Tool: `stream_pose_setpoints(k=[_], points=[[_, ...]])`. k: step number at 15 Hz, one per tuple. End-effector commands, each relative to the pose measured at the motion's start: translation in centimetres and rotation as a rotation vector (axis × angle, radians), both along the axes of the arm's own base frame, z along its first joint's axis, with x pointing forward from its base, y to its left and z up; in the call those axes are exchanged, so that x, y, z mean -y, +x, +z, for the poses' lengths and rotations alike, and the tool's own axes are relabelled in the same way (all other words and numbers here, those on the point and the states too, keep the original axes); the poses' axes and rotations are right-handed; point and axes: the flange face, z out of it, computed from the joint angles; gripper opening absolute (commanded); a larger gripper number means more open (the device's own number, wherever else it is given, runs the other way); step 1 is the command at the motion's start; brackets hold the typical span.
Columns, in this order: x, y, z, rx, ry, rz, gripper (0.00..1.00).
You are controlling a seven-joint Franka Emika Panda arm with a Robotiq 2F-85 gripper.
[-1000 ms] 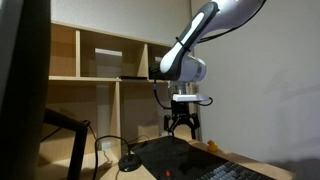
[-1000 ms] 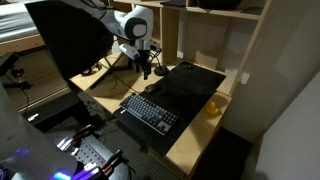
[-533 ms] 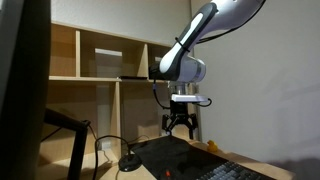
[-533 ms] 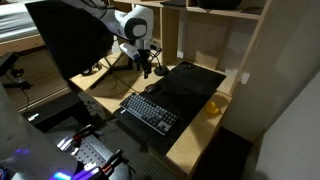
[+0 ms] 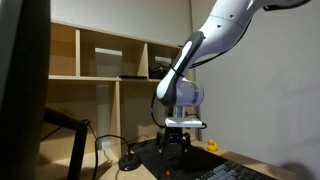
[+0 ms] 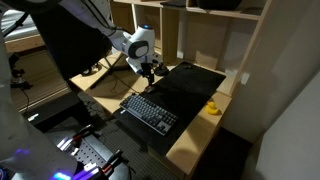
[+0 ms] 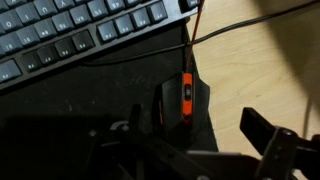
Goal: Move the mouse from the left to the right end of the keyboard
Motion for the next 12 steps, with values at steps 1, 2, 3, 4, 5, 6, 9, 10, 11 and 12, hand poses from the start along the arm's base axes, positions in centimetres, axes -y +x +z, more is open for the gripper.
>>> stream_pose_setpoints(k=[1,2,3,4,5,6,9,10,11,12], points=[[-0.1,0.1,-0.5,0.0,-0.002,-0.006,1.0],[-0.1,0.1,-0.8,0.0,-0.002,-0.009,1.0],[-0.1,0.1,-0.8,0.0,-0.002,-0.011,1.0],[-0.1,0.2,-0.8,0.002,-0.002,-0.011,1.0],[-0.1,0.5,-1.4,-0.011,0.003,-0.014,1.0],[-0.1,0.8,-2.3,0.003,0.009,-0.029,1.0],[0.1,1.1,-3.7,0.021,0.019,-0.057,1.0],[0.2,1.2,-4.1,0.026,0.02,-0.063,1.0],[0.2,1.4,-4.4,0.041,0.025,-0.068,1.0],[-0.2,1.2,-4.9,0.043,0.025,-0.075,1.0]])
